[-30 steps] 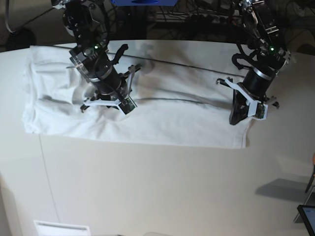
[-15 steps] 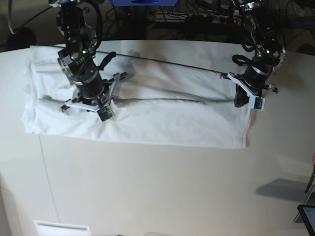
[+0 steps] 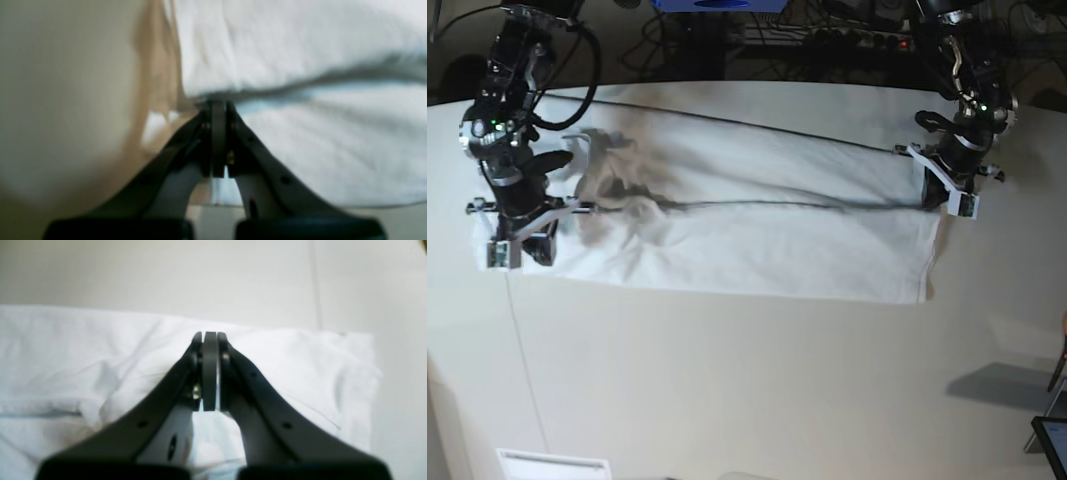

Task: Fold the T-shirt properly
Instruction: 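Grasp the folded edge with both grippers and pull it taut, then hold the shirt ends with both grippers and stretch the rectangle flat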

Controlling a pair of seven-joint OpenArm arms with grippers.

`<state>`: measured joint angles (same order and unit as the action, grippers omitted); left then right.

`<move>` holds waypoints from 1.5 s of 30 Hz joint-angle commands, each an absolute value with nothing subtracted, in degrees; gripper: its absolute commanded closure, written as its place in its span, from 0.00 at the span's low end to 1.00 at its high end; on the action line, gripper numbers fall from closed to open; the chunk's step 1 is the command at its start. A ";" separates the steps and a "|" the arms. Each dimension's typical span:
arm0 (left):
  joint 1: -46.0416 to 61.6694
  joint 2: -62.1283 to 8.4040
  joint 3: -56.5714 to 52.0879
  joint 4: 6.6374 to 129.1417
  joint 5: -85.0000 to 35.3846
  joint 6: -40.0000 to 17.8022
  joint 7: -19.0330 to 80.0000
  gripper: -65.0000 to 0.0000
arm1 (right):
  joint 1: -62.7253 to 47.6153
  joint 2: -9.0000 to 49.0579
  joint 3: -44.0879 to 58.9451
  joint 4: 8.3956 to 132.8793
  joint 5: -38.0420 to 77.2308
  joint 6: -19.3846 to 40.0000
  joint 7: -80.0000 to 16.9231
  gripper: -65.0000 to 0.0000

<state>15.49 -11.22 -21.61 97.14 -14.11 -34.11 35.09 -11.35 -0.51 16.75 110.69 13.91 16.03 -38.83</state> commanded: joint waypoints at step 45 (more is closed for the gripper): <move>7.43 -6.37 -23.60 88.92 -5.14 -33.89 30.73 1.00 | 1.98 9.63 22.55 76.53 23.60 20.88 -36.88 0.98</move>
<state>7.31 -5.87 -23.46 87.99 -5.67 -34.30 31.05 1.58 8.95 22.24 75.70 24.12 21.19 -36.23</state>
